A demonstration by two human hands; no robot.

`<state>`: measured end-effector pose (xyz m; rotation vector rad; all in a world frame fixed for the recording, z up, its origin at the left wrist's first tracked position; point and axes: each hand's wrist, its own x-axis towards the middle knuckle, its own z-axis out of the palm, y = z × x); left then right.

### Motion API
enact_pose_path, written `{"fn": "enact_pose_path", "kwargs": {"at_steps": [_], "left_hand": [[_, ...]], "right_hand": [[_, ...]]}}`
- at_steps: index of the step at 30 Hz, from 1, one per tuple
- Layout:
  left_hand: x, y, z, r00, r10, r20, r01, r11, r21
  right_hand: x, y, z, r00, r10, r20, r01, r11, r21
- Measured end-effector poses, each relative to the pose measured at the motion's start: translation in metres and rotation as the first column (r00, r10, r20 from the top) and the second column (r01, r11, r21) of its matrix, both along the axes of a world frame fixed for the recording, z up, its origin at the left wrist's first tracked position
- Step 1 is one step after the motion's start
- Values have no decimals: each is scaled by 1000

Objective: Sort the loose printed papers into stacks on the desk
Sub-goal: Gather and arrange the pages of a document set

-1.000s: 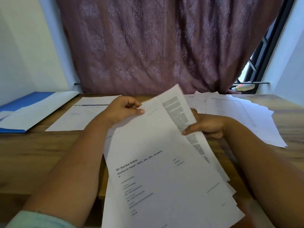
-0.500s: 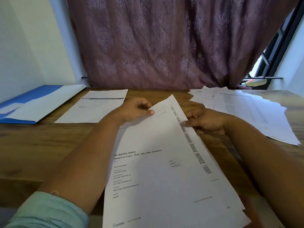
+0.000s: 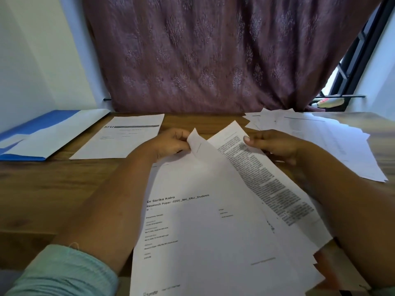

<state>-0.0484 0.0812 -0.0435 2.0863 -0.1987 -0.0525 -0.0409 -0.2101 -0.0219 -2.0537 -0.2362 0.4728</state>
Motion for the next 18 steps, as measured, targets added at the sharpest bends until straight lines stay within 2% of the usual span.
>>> {"fn": "enact_pose_path", "kwargs": {"at_steps": [2,4,6,8,9,11,13,15,18], "left_hand": [[2,1,-1,1000,3,-5,-3,1000,14],[2,2,-2,1000,21,-1,-21,1000,-1],[5,6,-2,998,61,16,-60,996,-64],[7,10,1,997,71,17,-69,993,-96],[8,14,2,999,49,19,-47,995,-91],[3,21,7,1000,-23,17,24,996,-85],[2,27,9,994,-106,8,106,993,-59],[-1,24,9,975,-220,-31,221,975,32],[-3,16,8,935,-328,-133,345,928,138]], "right_hand": [[-2,-5,7,989,134,-63,-139,986,-88],[-3,-11,13,962,241,-126,-267,926,-268],[2,-17,12,980,191,-57,-199,932,-301],[14,-20,4,984,-35,172,65,982,-175],[21,-22,-1,945,-166,282,204,973,-109],[31,-23,-7,856,-366,365,394,919,0],[35,-25,-10,811,-498,308,481,866,136],[37,-26,-11,775,-611,164,549,778,304],[39,-26,-12,761,-648,-38,581,653,485]]}}
